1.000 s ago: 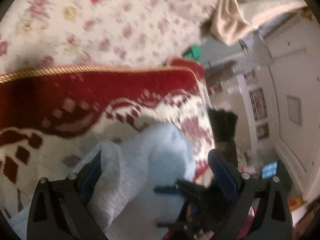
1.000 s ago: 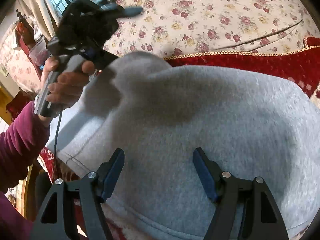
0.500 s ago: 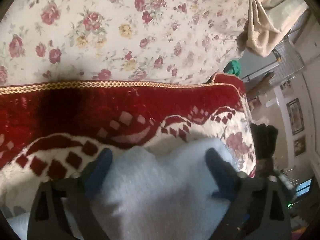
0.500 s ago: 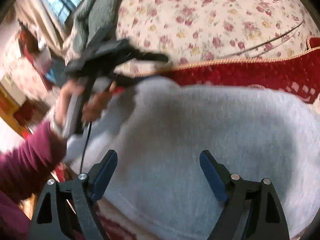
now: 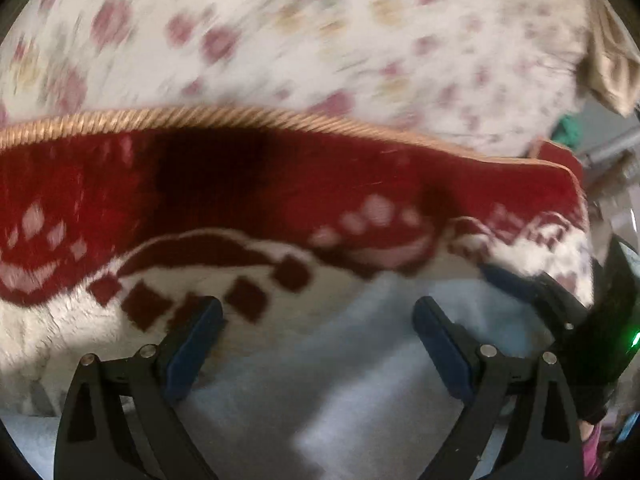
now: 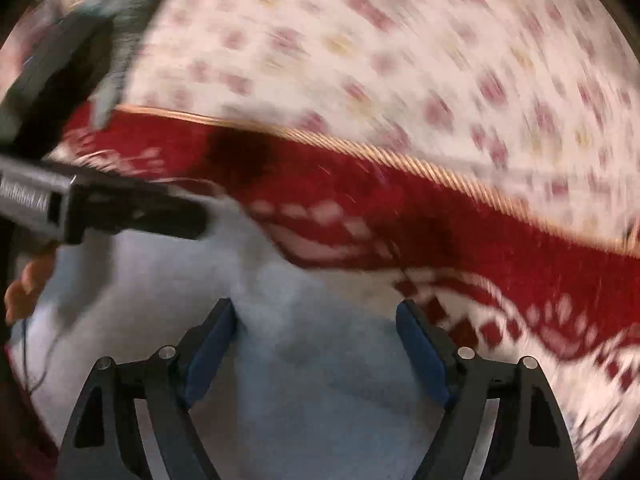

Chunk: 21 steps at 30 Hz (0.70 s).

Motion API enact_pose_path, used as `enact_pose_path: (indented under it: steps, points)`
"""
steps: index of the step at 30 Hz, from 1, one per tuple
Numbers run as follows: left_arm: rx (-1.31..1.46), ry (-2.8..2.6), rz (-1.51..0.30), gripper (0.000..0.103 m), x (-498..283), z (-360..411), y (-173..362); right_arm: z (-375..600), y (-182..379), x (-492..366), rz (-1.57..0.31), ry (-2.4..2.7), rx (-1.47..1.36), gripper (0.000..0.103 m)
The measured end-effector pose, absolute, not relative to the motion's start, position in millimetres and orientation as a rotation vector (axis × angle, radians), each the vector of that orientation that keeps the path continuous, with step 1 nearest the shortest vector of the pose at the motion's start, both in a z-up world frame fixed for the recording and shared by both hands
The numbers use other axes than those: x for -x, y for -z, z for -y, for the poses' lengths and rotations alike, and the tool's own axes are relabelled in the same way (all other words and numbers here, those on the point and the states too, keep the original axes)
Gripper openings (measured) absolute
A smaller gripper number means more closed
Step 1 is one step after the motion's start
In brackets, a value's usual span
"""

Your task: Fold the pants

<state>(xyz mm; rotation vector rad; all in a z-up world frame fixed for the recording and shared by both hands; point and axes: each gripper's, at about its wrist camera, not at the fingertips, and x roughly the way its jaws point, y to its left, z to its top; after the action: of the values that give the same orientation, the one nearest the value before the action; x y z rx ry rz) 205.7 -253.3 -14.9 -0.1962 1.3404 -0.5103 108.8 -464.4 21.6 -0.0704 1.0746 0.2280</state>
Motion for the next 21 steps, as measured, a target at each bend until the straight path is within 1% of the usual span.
enact_pose_path:
  steps: [1,4,6,9,10,11,12,18,21]
  points:
    - [0.214,0.516,-1.336,0.096,-205.7,250.3,16.7,477.9,-21.4,-110.8,-1.065,-0.137,0.033,0.084]
    - [0.237,0.538,-1.314,0.096,-202.8,242.3,8.3,487.5,-32.0,-107.4,-1.024,-0.149,-0.041,0.084]
    - [0.249,0.547,-1.294,0.096,-199.3,235.2,-1.0,474.4,-41.4,-98.8,-0.994,-0.145,0.058,0.084]
    - [0.286,0.561,-1.258,0.096,-189.5,221.7,-13.2,449.3,-45.2,-89.2,-0.972,-0.254,0.117,0.086]
    - [0.296,0.562,-1.245,0.096,-185.9,219.2,-16.1,442.0,-37.3,-91.2,-1.002,-0.256,0.15,0.086]
    - [0.291,0.553,-1.241,0.096,-180.6,217.7,-17.4,432.5,-18.2,-96.5,-1.094,-0.24,0.204,0.086]
    - [0.273,0.53,-1.24,0.096,-174.6,215.5,-18.0,430.1,-14.4,-100.2,-1.114,-0.233,0.201,0.086]
    - [0.183,0.439,-1.114,0.096,-125.5,192.9,-51.2,421.8,-66.9,-58.7,-0.935,-0.222,0.148,0.086]
    - [0.151,0.389,-1.056,0.096,-97.7,178.6,-68.3,408.7,-81.9,-31.7,-0.852,-0.29,0.106,0.086]
